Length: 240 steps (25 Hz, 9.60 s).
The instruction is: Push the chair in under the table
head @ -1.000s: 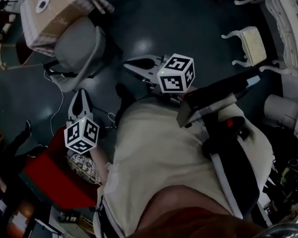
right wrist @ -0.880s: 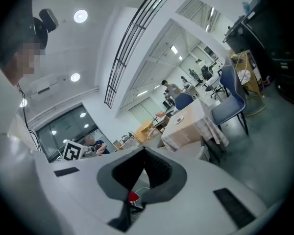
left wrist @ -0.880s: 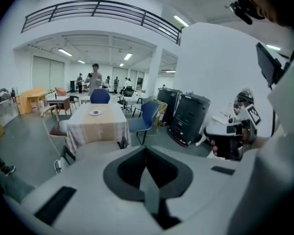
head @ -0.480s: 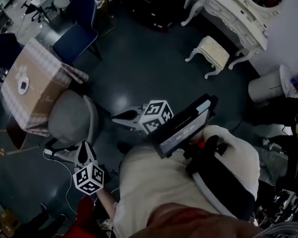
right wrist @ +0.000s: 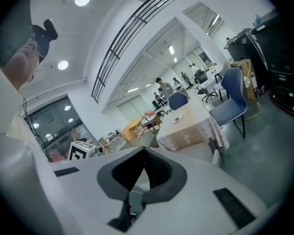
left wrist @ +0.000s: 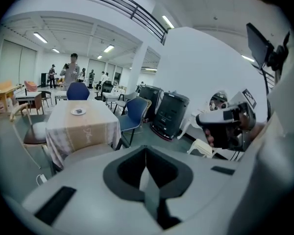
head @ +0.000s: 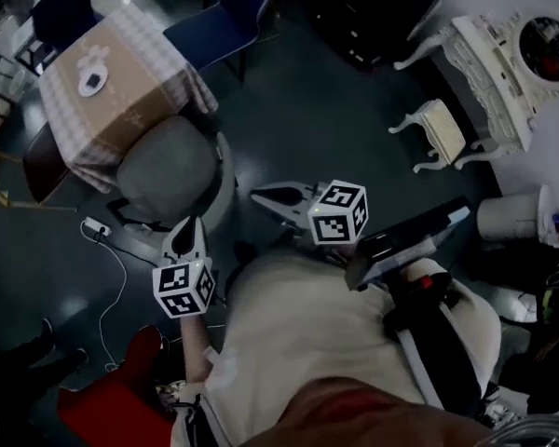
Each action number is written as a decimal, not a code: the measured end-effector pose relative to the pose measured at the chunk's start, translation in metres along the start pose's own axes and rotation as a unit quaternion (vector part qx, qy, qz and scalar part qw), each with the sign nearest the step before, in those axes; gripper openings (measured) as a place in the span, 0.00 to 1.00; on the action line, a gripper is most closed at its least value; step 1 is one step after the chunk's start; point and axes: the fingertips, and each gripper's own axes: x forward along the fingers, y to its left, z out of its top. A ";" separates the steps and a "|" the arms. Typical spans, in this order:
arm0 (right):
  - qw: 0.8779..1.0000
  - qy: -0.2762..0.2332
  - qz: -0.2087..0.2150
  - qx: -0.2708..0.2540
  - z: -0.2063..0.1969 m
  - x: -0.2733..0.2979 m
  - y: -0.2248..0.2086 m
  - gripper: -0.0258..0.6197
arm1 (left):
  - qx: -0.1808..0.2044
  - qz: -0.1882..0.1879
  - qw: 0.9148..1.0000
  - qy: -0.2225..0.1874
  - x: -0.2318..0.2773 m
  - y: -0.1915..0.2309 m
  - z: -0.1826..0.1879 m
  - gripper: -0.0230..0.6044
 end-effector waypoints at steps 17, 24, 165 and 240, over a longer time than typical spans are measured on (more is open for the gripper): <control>0.994 0.061 0.085 0.022 0.007 0.115 -0.003 0.06 | -0.034 0.123 0.992 0.021 -0.017 0.106 -0.005 0.05; 0.992 0.063 0.082 0.068 0.025 0.113 -0.054 0.06 | -0.041 0.132 0.987 0.080 0.017 0.102 -0.012 0.05; 0.976 0.214 0.038 -0.030 0.032 0.162 -0.109 0.06 | -0.537 0.087 0.779 0.311 0.070 0.148 -0.240 0.43; 0.976 0.216 -0.007 0.014 0.035 0.202 -0.143 0.06 | -0.532 0.063 0.782 0.320 0.105 0.186 -0.224 0.43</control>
